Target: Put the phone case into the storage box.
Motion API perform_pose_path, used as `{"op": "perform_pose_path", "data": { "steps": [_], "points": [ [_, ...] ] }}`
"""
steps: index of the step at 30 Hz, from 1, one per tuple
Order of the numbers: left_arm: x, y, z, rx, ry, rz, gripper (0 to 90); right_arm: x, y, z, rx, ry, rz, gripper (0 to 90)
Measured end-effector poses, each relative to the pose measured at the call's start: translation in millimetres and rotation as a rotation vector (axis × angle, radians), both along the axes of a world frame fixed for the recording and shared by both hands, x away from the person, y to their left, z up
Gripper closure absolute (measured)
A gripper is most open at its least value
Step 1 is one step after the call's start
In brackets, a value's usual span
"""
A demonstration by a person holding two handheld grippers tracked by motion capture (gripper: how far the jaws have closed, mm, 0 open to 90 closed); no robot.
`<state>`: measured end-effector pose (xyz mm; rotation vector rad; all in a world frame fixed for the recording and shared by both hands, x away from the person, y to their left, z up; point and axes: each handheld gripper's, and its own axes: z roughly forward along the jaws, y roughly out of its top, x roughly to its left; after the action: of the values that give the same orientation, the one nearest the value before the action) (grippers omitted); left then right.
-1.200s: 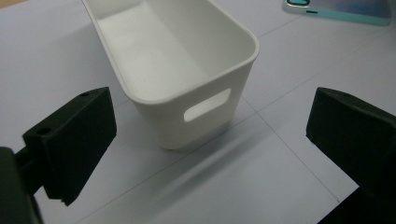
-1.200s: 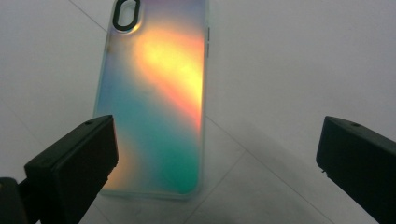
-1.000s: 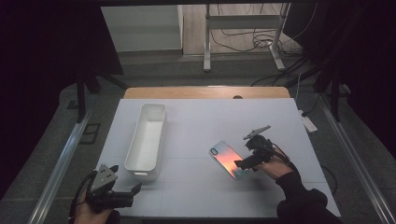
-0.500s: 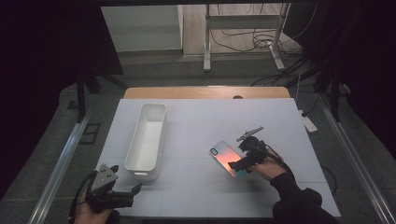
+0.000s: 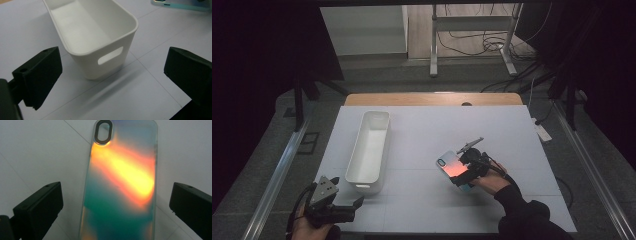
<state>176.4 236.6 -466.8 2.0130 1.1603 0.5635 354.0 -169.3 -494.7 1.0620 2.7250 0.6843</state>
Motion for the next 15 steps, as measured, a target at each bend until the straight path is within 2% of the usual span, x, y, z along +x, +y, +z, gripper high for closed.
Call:
{"op": "perform_pose_path", "data": {
  "steps": [6,15],
  "points": [
    [0.0,0.1,0.0,0.000,0.000,-0.001,2.3,3.2,0.6,-6.1,-0.043,0.014,-0.016,0.0],
    [-0.1,0.0,0.0,0.001,-0.001,-0.002,2.3,3.5,5.0,-15.9,-0.094,0.026,0.000,0.0]
  ]
}}
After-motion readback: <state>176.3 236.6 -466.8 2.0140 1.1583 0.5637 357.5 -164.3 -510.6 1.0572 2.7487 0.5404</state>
